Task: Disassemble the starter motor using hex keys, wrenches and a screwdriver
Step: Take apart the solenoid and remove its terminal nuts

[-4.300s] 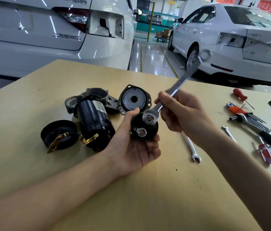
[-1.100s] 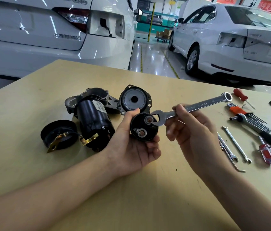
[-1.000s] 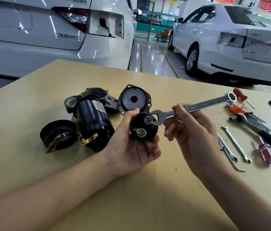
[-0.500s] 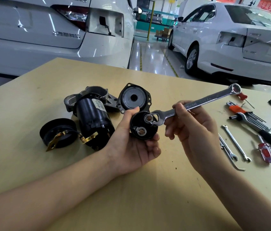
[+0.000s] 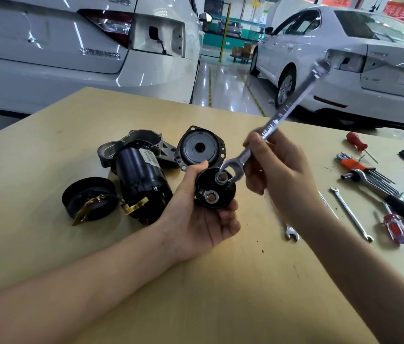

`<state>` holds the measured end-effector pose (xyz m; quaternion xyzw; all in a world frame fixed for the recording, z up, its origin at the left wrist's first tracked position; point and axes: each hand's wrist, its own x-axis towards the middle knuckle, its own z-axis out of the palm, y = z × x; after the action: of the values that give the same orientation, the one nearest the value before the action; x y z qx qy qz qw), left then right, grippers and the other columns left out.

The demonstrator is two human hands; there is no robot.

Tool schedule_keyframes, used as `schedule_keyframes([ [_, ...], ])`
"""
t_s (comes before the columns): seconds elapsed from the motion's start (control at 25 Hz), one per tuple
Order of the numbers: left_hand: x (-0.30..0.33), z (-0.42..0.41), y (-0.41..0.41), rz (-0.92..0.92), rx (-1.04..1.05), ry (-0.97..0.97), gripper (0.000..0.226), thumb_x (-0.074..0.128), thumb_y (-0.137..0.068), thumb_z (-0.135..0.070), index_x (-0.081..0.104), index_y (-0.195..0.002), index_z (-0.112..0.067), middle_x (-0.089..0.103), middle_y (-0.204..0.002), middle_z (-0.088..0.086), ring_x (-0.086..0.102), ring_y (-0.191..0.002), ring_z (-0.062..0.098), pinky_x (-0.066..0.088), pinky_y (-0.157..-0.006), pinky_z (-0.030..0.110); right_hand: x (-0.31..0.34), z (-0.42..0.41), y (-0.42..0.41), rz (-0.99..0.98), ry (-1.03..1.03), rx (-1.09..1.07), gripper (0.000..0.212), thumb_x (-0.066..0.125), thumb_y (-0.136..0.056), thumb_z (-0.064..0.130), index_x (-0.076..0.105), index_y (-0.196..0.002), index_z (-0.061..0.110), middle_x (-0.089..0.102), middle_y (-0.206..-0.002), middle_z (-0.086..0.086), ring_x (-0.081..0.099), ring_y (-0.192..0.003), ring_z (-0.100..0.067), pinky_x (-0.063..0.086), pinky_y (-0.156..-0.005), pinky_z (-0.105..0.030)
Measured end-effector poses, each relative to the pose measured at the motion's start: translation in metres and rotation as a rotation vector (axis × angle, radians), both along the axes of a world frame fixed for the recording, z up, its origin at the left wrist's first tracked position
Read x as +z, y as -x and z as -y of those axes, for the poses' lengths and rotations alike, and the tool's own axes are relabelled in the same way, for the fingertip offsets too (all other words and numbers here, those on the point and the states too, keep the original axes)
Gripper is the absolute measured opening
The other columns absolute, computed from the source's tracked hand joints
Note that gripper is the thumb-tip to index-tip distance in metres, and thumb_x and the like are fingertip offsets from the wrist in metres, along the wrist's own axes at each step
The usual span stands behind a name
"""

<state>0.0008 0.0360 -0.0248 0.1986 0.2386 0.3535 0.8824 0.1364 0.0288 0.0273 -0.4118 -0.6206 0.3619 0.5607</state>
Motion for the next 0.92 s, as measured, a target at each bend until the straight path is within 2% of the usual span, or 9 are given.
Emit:
schedule_keyframes([
  [0.2,0.001,0.001,0.001,0.015,-0.015,0.005,0.05,0.065,-0.069,-0.052,0.051,-0.091,-0.009,0.051,-0.064,0.007,0.041,-0.046,0.015,0.044,-0.049,0.023,0.034,-0.029,0.017,0.407,-0.032,0.236,0.026,0.044,-0.099,0.006,0.05,-0.075,0.004,0.038,-0.049,0.011,0.034,-0.039,0.0,0.028,-0.041,-0.01],
  [0.32,0.002,0.002,0.0,0.027,-0.018,-0.02,0.058,0.071,-0.055,-0.049,0.05,-0.091,-0.009,0.049,-0.065,0.007,0.04,-0.047,0.015,0.043,-0.049,0.023,0.05,-0.034,0.034,0.817,-0.049,0.405,0.025,0.047,-0.099,0.012,0.054,-0.075,0.009,0.042,-0.058,0.006,0.041,-0.048,-0.001,0.035,-0.048,-0.016],
  [0.44,-0.001,0.002,0.0,0.044,-0.002,-0.015,0.052,0.057,-0.077,-0.058,0.048,-0.096,-0.009,0.05,-0.066,0.008,0.039,-0.049,0.015,0.044,-0.049,0.023,0.053,-0.037,0.051,1.243,-0.158,0.444,0.025,0.048,-0.099,0.021,0.055,-0.077,0.012,0.048,-0.06,0.006,0.042,-0.055,-0.006,0.037,-0.059,-0.025],
  [0.52,-0.002,0.001,0.001,0.042,0.0,-0.01,0.05,0.053,-0.082,-0.057,0.048,-0.096,-0.009,0.049,-0.067,0.008,0.039,-0.049,0.015,0.044,-0.049,0.023,0.051,-0.037,0.053,1.302,-0.22,0.427,0.025,0.049,-0.098,0.022,0.055,-0.076,0.013,0.049,-0.061,0.006,0.041,-0.057,-0.008,0.035,-0.061,-0.026],
  [0.56,-0.001,0.001,0.001,0.039,-0.001,-0.012,0.05,0.057,-0.077,-0.056,0.049,-0.094,-0.009,0.049,-0.066,0.008,0.039,-0.049,0.015,0.044,-0.049,0.023,0.049,-0.036,0.051,1.206,-0.238,0.412,0.024,0.05,-0.098,0.02,0.058,-0.077,0.011,0.05,-0.061,0.006,0.041,-0.056,-0.008,0.036,-0.059,-0.025],
  [0.64,0.001,0.001,0.001,0.026,-0.005,-0.01,0.053,0.067,-0.062,-0.051,0.05,-0.09,-0.009,0.049,-0.064,0.008,0.039,-0.047,0.016,0.043,-0.048,0.023,0.042,-0.033,0.04,0.774,-0.235,0.32,0.021,0.049,-0.099,0.012,0.059,-0.08,0.008,0.051,-0.057,0.009,0.042,-0.051,-0.004,0.036,-0.049,-0.021],
  [0.72,0.001,0.001,0.001,0.016,-0.006,-0.008,0.05,0.066,-0.066,-0.051,0.051,-0.088,-0.008,0.051,-0.063,0.008,0.04,-0.047,0.017,0.044,-0.048,0.023,0.03,-0.026,0.023,0.261,-0.158,0.156,0.022,0.047,-0.099,0.009,0.055,-0.079,0.01,0.047,-0.048,0.012,0.038,-0.041,-0.001,0.03,-0.04,-0.015],
  [0.8,0.0,0.001,0.001,0.012,-0.007,-0.003,0.049,0.061,-0.074,-0.054,0.051,-0.088,-0.008,0.052,-0.062,0.009,0.041,-0.047,0.017,0.046,-0.049,0.024,0.014,-0.012,0.005,-0.111,-0.003,0.054,0.022,0.048,-0.098,0.013,0.055,-0.077,0.012,0.051,-0.049,0.009,0.037,-0.039,-0.005,0.026,-0.037,-0.015],
  [0.92,0.0,0.0,0.001,0.014,-0.01,-0.011,0.049,0.059,-0.075,-0.055,0.052,-0.086,-0.008,0.053,-0.062,0.009,0.041,-0.047,0.017,0.047,-0.05,0.024,-0.01,0.012,-0.009,-0.334,0.169,-0.019,0.03,0.053,-0.095,0.019,0.063,-0.067,0.019,0.058,-0.054,-0.001,0.041,-0.04,-0.011,0.028,-0.038,-0.018],
])
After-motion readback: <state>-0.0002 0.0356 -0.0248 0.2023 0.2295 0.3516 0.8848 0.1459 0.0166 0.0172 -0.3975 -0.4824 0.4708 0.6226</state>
